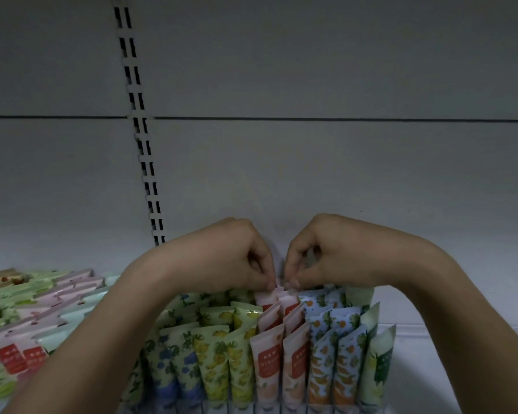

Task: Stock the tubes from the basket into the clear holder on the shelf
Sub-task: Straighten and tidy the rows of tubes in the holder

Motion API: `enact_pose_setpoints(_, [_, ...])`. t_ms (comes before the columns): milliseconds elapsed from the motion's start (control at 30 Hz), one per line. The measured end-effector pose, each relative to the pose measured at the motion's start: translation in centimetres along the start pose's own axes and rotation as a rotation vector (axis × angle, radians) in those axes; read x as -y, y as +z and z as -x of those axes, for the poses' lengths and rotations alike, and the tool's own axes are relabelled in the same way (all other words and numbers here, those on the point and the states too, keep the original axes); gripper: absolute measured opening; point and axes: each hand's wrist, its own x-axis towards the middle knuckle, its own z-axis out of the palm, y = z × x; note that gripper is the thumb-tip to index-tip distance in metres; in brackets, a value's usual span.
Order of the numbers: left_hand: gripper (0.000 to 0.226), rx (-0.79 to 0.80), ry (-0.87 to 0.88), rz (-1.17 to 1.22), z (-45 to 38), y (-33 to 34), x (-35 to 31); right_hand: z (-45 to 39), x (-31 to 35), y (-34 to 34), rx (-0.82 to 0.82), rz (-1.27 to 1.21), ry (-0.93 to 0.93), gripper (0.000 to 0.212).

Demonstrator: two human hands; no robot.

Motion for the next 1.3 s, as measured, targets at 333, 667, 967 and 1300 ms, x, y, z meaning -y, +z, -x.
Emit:
enact_pose_setpoints(333, [0.008,0.149,-0.022,0.008,0.4,0.3,-0.9,0.2,0.7,0.7,0.188,0.061,0.037,0.007])
enact_pose_setpoints(667, [0.012,0.106,0.028,0.022,-0.1,0.9,-1.0,-0.1,0.5,1.1,0.123,0.087,0.07,0.003])
enact_pose_setpoints(967, [0.01,0.1,0.023,0.051,0.1,0.2,-0.8,0.1,0.7,0.7,0.097,0.054,0.047,0.002])
enact_pose_setpoints(1300, [0.011,0.223,0.01,-0.017,1.9,-0.6,-2.3,1.7,2.1,0.0,0.191,0.067,0.043,0.008])
